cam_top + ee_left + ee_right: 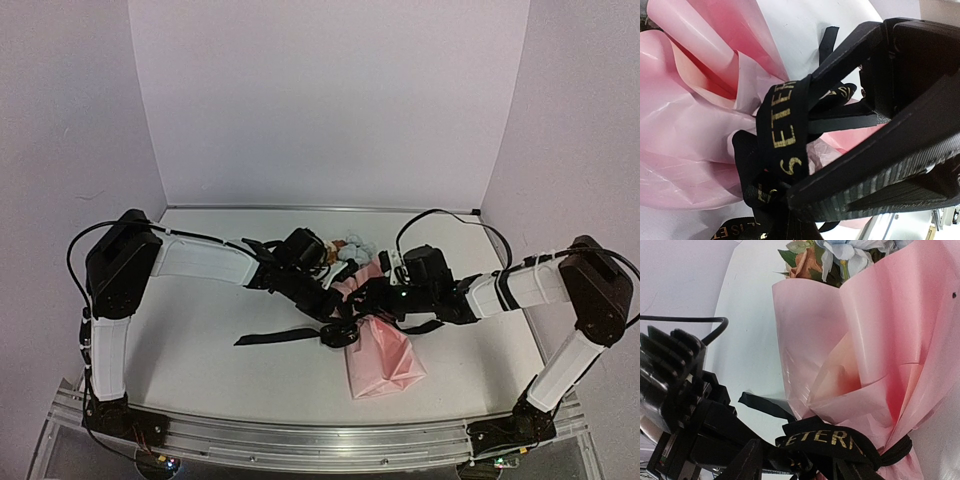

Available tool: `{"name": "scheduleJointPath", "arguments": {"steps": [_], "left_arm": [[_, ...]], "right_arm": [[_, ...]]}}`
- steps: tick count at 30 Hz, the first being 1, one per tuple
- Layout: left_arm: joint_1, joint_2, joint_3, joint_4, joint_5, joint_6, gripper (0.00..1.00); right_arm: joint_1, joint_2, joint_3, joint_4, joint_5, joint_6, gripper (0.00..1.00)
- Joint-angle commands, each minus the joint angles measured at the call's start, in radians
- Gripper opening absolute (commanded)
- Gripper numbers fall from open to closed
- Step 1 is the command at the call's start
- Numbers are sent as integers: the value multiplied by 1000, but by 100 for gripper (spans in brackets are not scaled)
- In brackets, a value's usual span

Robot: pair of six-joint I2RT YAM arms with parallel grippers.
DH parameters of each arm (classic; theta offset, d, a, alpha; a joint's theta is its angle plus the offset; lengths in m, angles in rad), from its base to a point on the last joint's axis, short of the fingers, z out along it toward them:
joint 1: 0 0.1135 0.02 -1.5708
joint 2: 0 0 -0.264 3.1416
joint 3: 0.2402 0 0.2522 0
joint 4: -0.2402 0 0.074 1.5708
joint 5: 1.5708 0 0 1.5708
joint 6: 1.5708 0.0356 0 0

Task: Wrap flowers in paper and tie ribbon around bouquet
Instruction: Cross the ribbon over the folded bouquet.

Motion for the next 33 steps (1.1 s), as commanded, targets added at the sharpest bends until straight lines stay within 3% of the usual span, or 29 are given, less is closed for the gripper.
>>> {"name": "scheduleJointPath", "arguments": {"steps": [1,11,20,33], "left_arm": [[3,-10,37,-6,7,26,1],[0,-36,23,-20,3,59,1],[0,-57,4,-2,-3,52,4],[28,-172,-59,35,-119,-41,33]], "right_arm": [[-8,-1,30,55,23,34,48],[-11,34,60,10,7,46,39],[-12,42,51,11,0,47,0],[-12,36,35,23,-21,35,0]]}}
